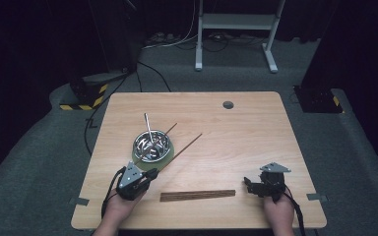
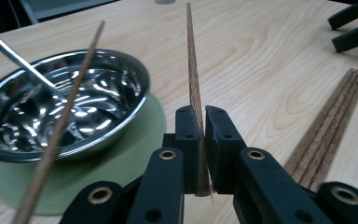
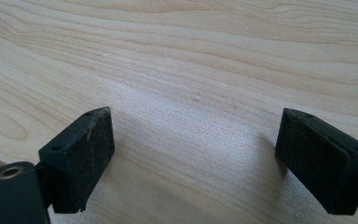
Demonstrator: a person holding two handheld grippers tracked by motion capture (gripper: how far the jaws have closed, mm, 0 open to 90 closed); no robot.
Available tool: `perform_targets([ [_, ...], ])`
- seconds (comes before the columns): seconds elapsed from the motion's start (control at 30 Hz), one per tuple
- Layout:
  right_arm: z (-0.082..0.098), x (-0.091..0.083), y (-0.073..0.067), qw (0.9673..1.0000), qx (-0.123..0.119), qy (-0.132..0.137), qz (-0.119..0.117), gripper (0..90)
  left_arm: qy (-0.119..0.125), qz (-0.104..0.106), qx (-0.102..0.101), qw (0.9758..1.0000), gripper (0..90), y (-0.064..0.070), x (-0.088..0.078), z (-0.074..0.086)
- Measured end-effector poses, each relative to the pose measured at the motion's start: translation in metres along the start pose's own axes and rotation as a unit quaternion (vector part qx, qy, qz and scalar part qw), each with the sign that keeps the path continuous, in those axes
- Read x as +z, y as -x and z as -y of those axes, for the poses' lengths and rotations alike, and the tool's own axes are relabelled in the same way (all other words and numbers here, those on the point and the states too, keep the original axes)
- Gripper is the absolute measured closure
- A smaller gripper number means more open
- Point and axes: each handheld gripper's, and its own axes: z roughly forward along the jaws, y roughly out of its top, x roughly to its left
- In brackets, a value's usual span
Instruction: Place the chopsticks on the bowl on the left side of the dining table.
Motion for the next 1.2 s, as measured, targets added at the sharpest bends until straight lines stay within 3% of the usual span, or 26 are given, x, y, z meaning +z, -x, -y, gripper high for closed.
perform_targets([
  [0.17,0.000,0.000,0.000,1.0000,0.000,-0.001,-0.001,11.5,0.006,-0.012,0.002,0.9999,83.9,-0.005,-0.005,-0.005],
  [0.2,0.000,0.000,0.000,1.0000,0.001,-0.001,-0.001,11.5,0.008,-0.016,0.011,0.9998,83.9,-0.008,-0.006,-0.008],
  [0.33,0.000,0.000,0.000,1.0000,0.001,-0.001,-0.001,11.5,0.013,-0.029,0.006,0.9995,83.9,-0.013,-0.008,-0.010],
  [0.37,0.000,0.000,0.000,1.0000,0.001,-0.001,-0.001,11.5,0.010,-0.032,0.017,0.9993,83.9,-0.016,-0.009,-0.011],
  [0.5,0.000,0.000,0.000,1.0000,0.000,-0.001,-0.001,11.5,0.015,-0.046,0.023,0.9986,83.9,-0.023,-0.012,-0.012],
  [0.53,0.000,0.000,0.000,1.0000,0.000,0.000,-0.001,11.5,0.022,-0.052,0.015,0.9983,83.9,-0.026,-0.012,-0.012],
  [0.63,0.000,0.000,0.000,1.0000,0.001,-0.001,-0.001,11.5,0.018,-0.054,0.020,0.9982,83.9,-0.030,-0.014,-0.013],
  [0.73,0.000,0.000,0.000,1.0000,0.001,-0.001,-0.001,11.5,0.027,-0.063,0.010,0.9976,83.9,-0.035,-0.014,-0.014],
  [0.77,0.000,0.000,0.000,1.0000,0.000,-0.001,-0.001,11.5,0.019,-0.062,0.016,0.9977,83.9,-0.037,-0.015,-0.015],
  [0.9,0.000,0.000,0.000,1.0000,0.001,-0.001,-0.001,11.5,0.028,-0.071,0.004,0.9971,83.9,-0.039,-0.014,-0.015],
  [0.93,0.000,0.000,0.000,1.0000,0.001,-0.001,-0.001,11.5,0.020,-0.072,0.015,0.9971,83.9,-0.042,-0.014,-0.015],
  [1.07,0.000,0.000,0.000,1.0000,-0.002,0.001,0.001,11.5,0.022,-0.080,0.012,0.9965,83.9,-0.042,-0.011,-0.013],
  [1.2,0.000,0.000,0.000,1.0000,-0.002,0.002,0.001,11.5,0.015,-0.081,0.025,0.9963,83.8,-0.043,-0.008,-0.012],
])
